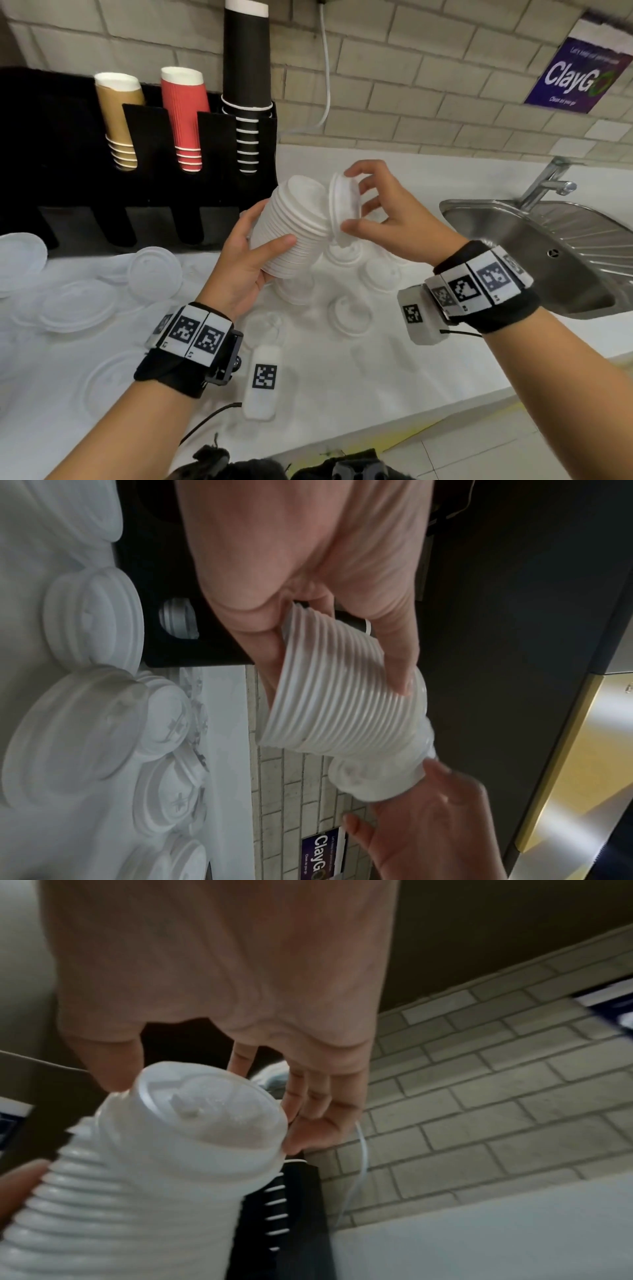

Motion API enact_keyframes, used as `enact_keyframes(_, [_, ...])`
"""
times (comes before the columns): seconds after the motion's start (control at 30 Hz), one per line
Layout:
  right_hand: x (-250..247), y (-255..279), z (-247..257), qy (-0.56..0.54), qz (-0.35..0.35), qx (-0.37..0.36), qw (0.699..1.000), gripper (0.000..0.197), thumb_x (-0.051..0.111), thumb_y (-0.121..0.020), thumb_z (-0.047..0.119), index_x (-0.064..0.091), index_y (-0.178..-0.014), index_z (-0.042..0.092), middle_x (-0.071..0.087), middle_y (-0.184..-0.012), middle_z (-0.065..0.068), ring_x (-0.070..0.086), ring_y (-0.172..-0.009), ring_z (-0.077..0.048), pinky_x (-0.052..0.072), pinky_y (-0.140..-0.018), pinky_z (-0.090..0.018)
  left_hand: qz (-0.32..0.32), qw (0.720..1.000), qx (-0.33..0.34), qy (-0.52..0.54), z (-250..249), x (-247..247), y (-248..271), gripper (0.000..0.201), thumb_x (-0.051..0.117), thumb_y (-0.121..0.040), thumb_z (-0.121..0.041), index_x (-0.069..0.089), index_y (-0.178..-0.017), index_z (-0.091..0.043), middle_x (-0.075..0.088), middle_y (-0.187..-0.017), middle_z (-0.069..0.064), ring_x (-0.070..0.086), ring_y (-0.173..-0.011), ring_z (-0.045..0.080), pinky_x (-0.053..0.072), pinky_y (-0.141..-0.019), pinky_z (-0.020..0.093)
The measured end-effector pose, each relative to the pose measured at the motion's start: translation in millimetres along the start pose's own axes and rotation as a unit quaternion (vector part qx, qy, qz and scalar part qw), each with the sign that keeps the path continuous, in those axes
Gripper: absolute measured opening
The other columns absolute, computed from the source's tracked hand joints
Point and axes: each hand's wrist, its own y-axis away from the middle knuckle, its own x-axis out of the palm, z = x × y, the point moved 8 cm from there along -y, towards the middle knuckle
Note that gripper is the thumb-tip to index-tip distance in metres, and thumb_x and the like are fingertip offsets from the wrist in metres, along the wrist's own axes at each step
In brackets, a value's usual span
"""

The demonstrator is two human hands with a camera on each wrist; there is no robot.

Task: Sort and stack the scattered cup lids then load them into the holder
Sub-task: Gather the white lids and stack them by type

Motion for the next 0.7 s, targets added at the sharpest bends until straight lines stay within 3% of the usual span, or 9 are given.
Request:
enact_keyframes(0.13, [11.1,-10.6,24.3,0.044,0.012,-0.055,0.997,0.054,0.072,-0.080,0.028,0.041,-0.124,0.028,0.043,-0.129,0.001,0.045,-0.112,-0.013,0.045,-0.080,-0.016,0.000,1.000,0.004,0.001,-2.4,-3.1,1.8,0.065,0.075,-0.072,-0.018,0.053,-0.131,-0.032,0.056,-0.137,0.003,0.061,-0.118,0.022,0.058,-0.076,0.031])
enact_keyframes(0.2, [14.8,-14.9,29.7,0.049,0.017,-0.059,0.997,0.054,0.070,-0.077,0.033,0.042,-0.124,0.030,0.044,-0.128,0.001,0.045,-0.113,-0.013,0.047,-0.086,-0.024,0.002,1.000,0.005,0.001,-3.6,-6.0,1.5,0.065,0.080,-0.073,-0.017,0.053,-0.131,-0.032,0.057,-0.135,0.003,0.061,-0.119,0.023,0.057,-0.077,0.031])
enact_keyframes(0.27, [16.3,-20.0,33.5,0.057,0.022,-0.054,0.997,0.055,0.067,-0.075,0.037,0.044,-0.124,0.033,0.046,-0.128,0.000,0.045,-0.112,-0.010,0.047,-0.087,-0.024,0.008,1.000,0.006,0.000,-5.4,-8.2,0.4,0.065,0.081,-0.073,-0.017,0.054,-0.130,-0.032,0.057,-0.135,0.004,0.061,-0.120,0.024,0.057,-0.077,0.030])
enact_keyframes(0.4, [24.2,-31.5,41.3,0.082,0.074,-0.051,0.993,0.055,0.062,-0.074,0.033,0.047,-0.127,0.034,0.050,-0.128,0.000,0.046,-0.116,-0.010,0.046,-0.094,-0.030,0.032,0.999,0.004,-0.016,-10.1,-10.8,-1.6,0.068,0.083,-0.064,-0.023,0.057,-0.125,-0.036,0.056,-0.136,0.004,0.060,-0.119,0.022,0.057,-0.076,0.030])
enact_keyframes(0.47, [27.4,-35.8,44.7,0.086,0.093,-0.054,0.990,0.056,0.060,-0.074,0.033,0.047,-0.128,0.036,0.050,-0.125,0.004,0.046,-0.113,-0.005,0.045,-0.092,-0.023,0.040,0.999,0.004,-0.022,-12.8,-12.9,-2.5,0.069,0.083,-0.059,-0.029,0.059,-0.123,-0.039,0.056,-0.135,0.003,0.060,-0.120,0.022,0.057,-0.076,0.031])
enact_keyframes(0.57, [29.8,-42.0,50.6,0.083,0.108,-0.058,0.989,0.056,0.060,-0.073,0.032,0.048,-0.127,0.039,0.047,-0.115,0.015,0.045,-0.102,0.010,0.039,-0.078,-0.005,0.049,0.999,0.002,-0.023,-14.6,-16.3,-4.1,0.068,0.083,-0.059,-0.029,0.060,-0.123,-0.040,0.056,-0.135,0.003,0.060,-0.120,0.022,0.056,-0.077,0.032])
enact_keyframes(0.7, [37.8,-50.7,52.8,0.097,0.132,-0.050,0.985,0.057,0.059,-0.072,0.032,0.048,-0.128,0.038,0.051,-0.123,0.001,0.047,-0.112,-0.005,0.041,-0.089,-0.015,0.057,0.998,-0.006,-0.021,-15.5,-20.3,-7.2,0.067,0.083,-0.060,-0.029,0.060,-0.122,-0.041,0.057,-0.134,0.002,0.062,-0.117,0.019,0.056,-0.076,0.030])
